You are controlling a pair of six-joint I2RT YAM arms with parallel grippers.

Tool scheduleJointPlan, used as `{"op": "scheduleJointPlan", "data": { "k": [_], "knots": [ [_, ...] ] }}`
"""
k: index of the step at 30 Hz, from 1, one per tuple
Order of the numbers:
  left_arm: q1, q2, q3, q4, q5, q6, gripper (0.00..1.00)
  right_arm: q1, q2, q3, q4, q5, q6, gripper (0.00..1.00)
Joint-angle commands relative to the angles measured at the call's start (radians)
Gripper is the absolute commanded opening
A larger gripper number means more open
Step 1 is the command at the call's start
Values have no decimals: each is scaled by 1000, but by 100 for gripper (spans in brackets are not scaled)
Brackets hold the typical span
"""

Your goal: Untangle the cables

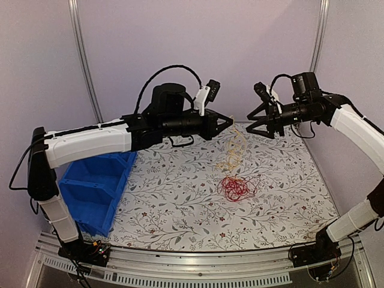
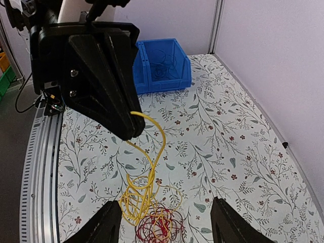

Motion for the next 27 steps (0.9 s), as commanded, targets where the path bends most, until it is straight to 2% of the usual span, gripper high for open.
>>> {"op": "scheduleJointPlan", "data": {
  "k": [1, 10, 16, 20, 22, 27],
  "knots": [
    [2, 16, 2, 32, 42, -7, 0, 9, 68, 69, -4, -82, 96, 64],
    [-5, 32, 10, 29, 91, -5, 0, 57, 134, 92, -23, -187, 64, 67],
    [-9, 49, 32, 12, 98, 4, 0, 72, 144, 93, -34, -245, 35, 53],
    [-10, 45, 30, 12, 97, 5, 0, 71, 155, 96, -38, -256, 36, 33],
    [-10, 40, 25, 12, 93, 6, 0, 72, 159, 95, -41, -256, 38, 30],
    [-10, 19, 9, 13, 75, 12, 0, 72, 158, 80, -45, -242, 37, 30]
  ]
}}
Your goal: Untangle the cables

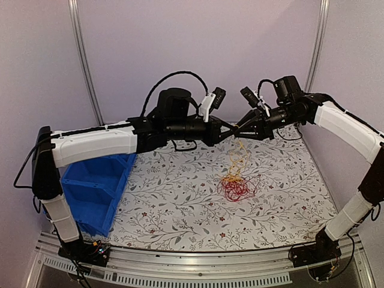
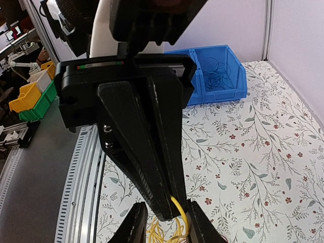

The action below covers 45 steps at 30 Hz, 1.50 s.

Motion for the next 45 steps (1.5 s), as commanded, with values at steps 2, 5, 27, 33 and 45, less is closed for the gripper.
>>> {"op": "scheduleJointPlan", "data": {
  "k": [2, 5, 27, 33, 45],
  "knots": [
    [-5, -30, 1, 17, -19, 17, 0, 4, 7, 3, -16, -7, -3, 36],
    [-5, -39, -5, 19, -21, 20, 0, 4, 7, -6, -8, 4, 7, 48],
    [-7, -46, -28, 14, -56, 30, 0, 3, 23, -11, 29, 63, 47, 0],
    [11, 12, -22, 67, -210, 2, 21, 3, -27, -12, 5, -18, 32, 0],
    [79, 263, 47, 187, -242, -101, 7, 2, -124, -16, -11, -37, 14, 0]
  ]
}}
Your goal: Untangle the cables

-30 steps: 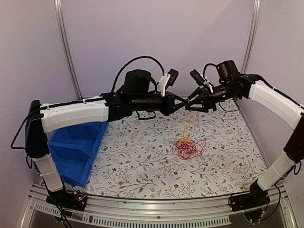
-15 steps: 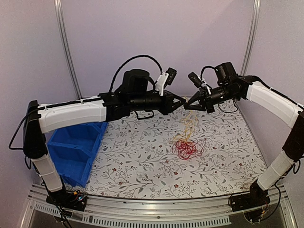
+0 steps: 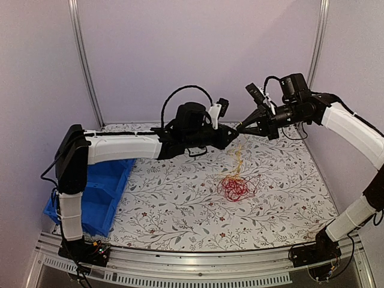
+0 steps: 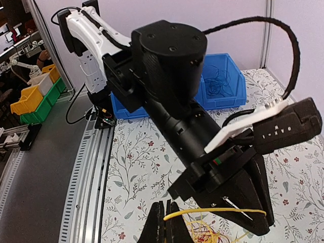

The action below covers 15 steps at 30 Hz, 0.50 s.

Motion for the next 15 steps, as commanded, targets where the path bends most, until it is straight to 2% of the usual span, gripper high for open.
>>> {"op": "scheduleJointPlan", "data": {
  "k": [1, 6, 11, 15],
  "knots": [
    [75, 65, -36, 48, -57, -67, 6, 3, -66, 8, -19, -37, -12, 0],
    [141, 82, -192, 118, -59, -134, 5, -17, -83, 70, -33, -112, 16, 0],
    [207, 96, -364, 219, -45, -198, 0, -34, -71, 218, -100, -148, 17, 0],
    [235, 96, -449, 274, -38, -221, 0, -54, -59, 317, -130, -179, 17, 0]
  ]
}}
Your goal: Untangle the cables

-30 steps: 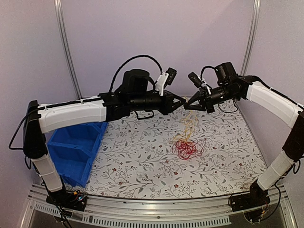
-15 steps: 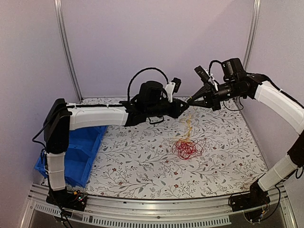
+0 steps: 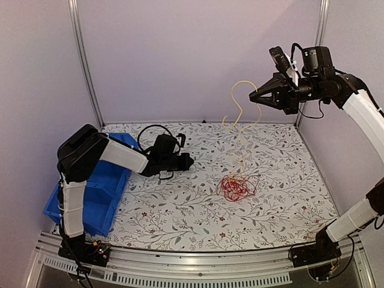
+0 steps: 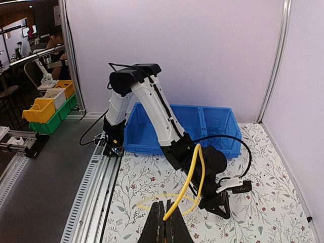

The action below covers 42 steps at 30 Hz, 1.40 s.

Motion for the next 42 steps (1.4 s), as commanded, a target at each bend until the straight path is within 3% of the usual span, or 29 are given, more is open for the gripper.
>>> {"op": "scheduleJointPlan", "data": {
  "k": [1, 7, 14, 19, 23, 32, 42],
  "knots": [
    [15, 8, -67, 113, 6, -44, 0, -26, -3, 105, -61, -70, 7, 0],
    [17, -24, -130, 176, 60, -42, 0, -53, 13, 164, -67, -48, -6, 0],
    [-39, -184, -251, 387, 96, 4, 30, -52, 29, 191, -22, 16, 18, 0],
    [-177, -313, -362, 627, 98, 248, 49, -53, 35, 187, 7, 70, 41, 0],
    [-251, -305, -306, 638, 138, 372, 61, -53, 45, 191, 23, 67, 53, 0],
    [-299, -124, -144, 596, 147, 380, 63, -53, 55, 209, 33, 72, 69, 0],
    [-311, 93, 28, 676, 402, 345, 62, -54, 50, 205, 36, 78, 71, 0]
  ]
}}
